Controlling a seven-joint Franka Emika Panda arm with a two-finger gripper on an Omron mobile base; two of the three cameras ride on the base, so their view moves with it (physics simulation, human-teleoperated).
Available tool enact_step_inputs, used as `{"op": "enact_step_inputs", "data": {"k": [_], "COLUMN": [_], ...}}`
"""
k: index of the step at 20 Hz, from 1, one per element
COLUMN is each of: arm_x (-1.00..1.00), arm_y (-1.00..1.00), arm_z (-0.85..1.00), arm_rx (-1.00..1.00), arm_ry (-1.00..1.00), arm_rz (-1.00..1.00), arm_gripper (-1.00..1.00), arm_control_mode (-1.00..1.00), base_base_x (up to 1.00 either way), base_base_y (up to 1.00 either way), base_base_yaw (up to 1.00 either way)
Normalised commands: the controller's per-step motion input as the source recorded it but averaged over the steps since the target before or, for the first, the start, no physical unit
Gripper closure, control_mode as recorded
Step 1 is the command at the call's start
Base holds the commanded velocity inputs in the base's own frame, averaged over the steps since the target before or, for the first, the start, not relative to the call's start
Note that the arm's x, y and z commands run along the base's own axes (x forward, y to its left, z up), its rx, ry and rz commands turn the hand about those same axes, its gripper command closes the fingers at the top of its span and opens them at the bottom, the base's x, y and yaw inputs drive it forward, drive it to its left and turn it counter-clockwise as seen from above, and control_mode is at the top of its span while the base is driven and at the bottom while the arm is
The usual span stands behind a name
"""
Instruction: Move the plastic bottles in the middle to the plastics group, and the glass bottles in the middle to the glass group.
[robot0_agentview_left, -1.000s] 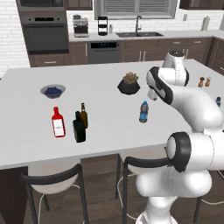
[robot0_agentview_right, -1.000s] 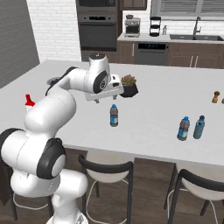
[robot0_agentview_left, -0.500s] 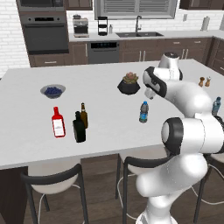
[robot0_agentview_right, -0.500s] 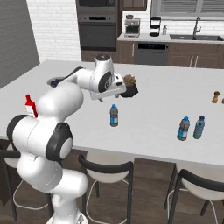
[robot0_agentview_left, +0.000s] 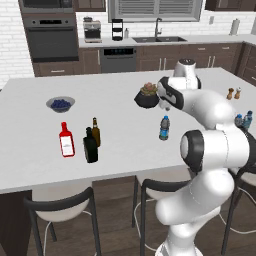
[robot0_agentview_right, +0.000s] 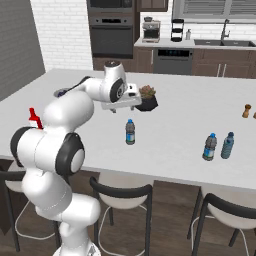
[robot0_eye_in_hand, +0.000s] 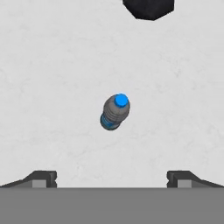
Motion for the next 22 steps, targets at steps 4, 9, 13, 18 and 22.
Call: {"op": "enact_step_inputs", "data": {"k": [4,9,13,18,22], "arm_x": [0.18,0.05,0.03,0.02,0.25], "arm_y": [0.03,0.0,-0.03,-0.19,-0.03], "arm_z": [-0.16,-0.25,-0.26,-0.09,-0.22], "arm_rx": [0.05,0.13,0.14,0.06,0.01], "arm_ry": [0.01,0.01,0.01,0.07,0.03], "arm_rz": [-0.31,-0.29,-0.17,-0.01,0.0], "arm_gripper": [-1.0,-1.0,-1.0,-1.0,-1.0], "arm_control_mode": [-1.0,-1.0,-1.0,-1.0,-1.0], "base_base_x": [0.0,0.0,0.0,0.0,0.0], "base_base_y": [0.0,0.0,0.0,0.0,0.0], "base_base_yaw": [0.0,0.0,0.0,0.0,0.0]}}
